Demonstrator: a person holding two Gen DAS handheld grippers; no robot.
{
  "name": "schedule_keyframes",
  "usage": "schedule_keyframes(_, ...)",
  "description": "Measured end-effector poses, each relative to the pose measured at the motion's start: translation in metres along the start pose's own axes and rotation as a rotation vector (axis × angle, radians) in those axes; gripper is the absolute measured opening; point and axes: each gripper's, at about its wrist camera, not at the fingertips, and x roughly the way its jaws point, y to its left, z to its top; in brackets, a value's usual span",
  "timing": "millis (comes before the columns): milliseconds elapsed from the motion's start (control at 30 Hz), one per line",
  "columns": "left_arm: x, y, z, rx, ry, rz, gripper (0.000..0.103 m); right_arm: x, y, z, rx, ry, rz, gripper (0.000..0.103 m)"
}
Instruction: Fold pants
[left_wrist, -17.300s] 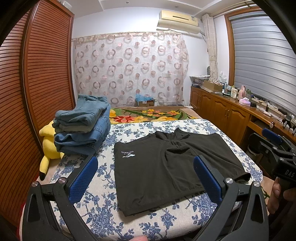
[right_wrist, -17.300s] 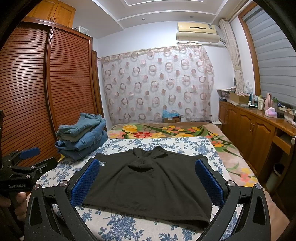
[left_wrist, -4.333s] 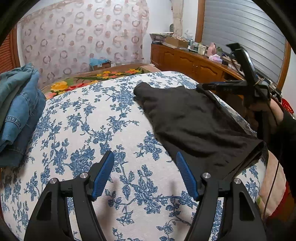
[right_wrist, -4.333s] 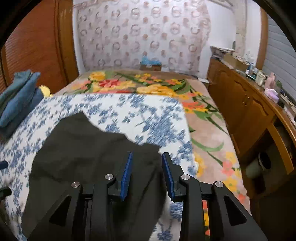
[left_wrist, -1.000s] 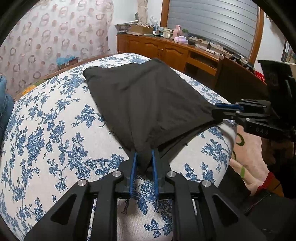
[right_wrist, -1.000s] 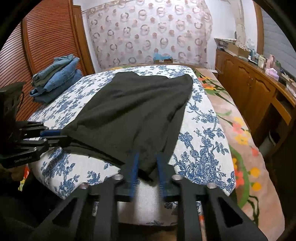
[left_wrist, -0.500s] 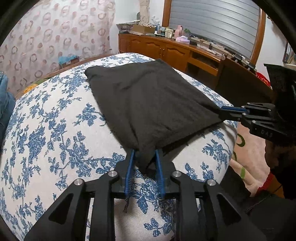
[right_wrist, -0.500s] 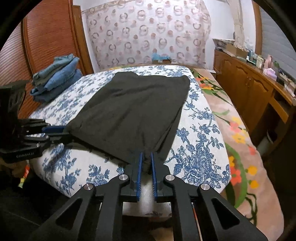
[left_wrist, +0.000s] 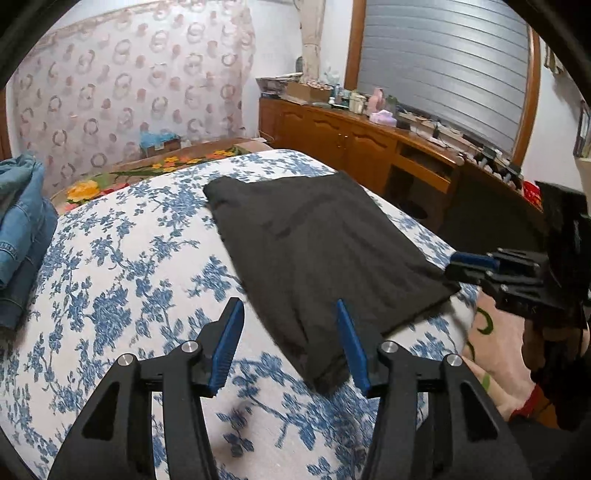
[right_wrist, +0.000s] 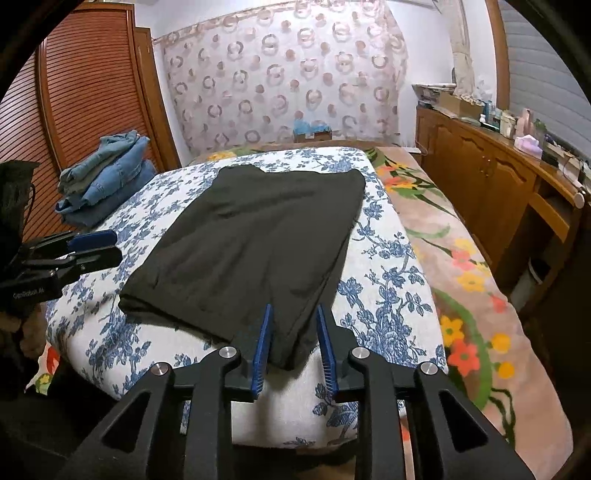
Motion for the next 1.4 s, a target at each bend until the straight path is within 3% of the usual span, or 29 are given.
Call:
schedule_keyframes(500,0.043,-0.001,-0.014,0.009,0.136,0.026,0.053,0.018,-0.003,0.001,0.008,0.044,-0.016,0.040)
schedule_keyframes(667,0.043,-0.005,-0.017,0.031,0.123,0.035,0.054,0.019,-0.005,0.003,0.020,0.054,-0.021,0.041)
schedule_keyframes(833,0.042,-0.005,-0.019,0.028,0.111,0.049,0.063,0.022,-0.004,0.003,0.027,0.071,-0.015,0.042)
schedule_keyframes(1400,0.042,-0.005,-0.020,0.029,0.097,0.054,0.067,0.021,-0.003,0.000,-0.004,0.071,-0.012,0.042)
